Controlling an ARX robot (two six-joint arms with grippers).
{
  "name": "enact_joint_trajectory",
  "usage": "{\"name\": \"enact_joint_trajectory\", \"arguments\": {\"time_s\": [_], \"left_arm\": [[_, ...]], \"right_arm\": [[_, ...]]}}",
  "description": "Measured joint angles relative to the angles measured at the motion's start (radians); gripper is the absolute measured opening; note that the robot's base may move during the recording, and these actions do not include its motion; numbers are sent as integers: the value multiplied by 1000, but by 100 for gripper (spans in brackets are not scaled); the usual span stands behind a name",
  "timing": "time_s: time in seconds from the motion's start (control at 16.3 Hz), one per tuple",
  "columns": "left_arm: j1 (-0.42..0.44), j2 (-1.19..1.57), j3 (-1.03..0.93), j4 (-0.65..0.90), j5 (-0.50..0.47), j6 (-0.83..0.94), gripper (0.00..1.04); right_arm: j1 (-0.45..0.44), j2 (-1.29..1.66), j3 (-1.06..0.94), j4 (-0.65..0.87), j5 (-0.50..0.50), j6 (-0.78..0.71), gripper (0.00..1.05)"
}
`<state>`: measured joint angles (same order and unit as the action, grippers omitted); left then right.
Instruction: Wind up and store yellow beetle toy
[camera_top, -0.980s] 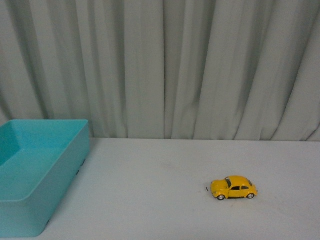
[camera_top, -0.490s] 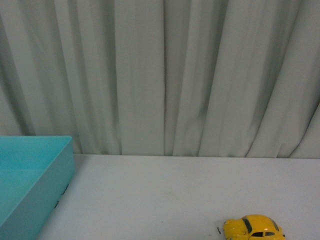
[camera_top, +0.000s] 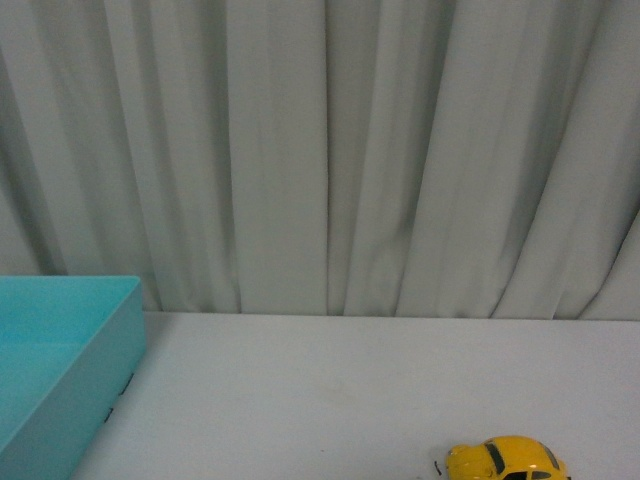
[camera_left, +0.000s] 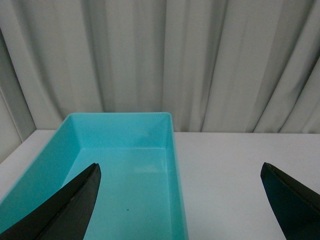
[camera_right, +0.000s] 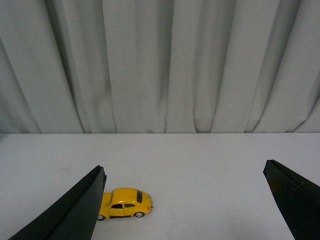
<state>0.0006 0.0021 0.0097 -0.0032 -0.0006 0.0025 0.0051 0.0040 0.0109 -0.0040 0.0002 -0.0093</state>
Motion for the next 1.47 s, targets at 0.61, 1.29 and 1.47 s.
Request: {"name": "enact_joint_trajectory", "arguments": {"time_s": [0.61,1.29,1.47], "left_arm": [[0,0,0,0,0,0,98],[-1,0,0,0,0,0,98],[-1,0,0,0,0,0,98]], "right_arm": [[-416,540,93,343,162,138,98],[-487,1201,766,530,-393,-140,98],[-263,1524,988,209,-689,-431,98]]}}
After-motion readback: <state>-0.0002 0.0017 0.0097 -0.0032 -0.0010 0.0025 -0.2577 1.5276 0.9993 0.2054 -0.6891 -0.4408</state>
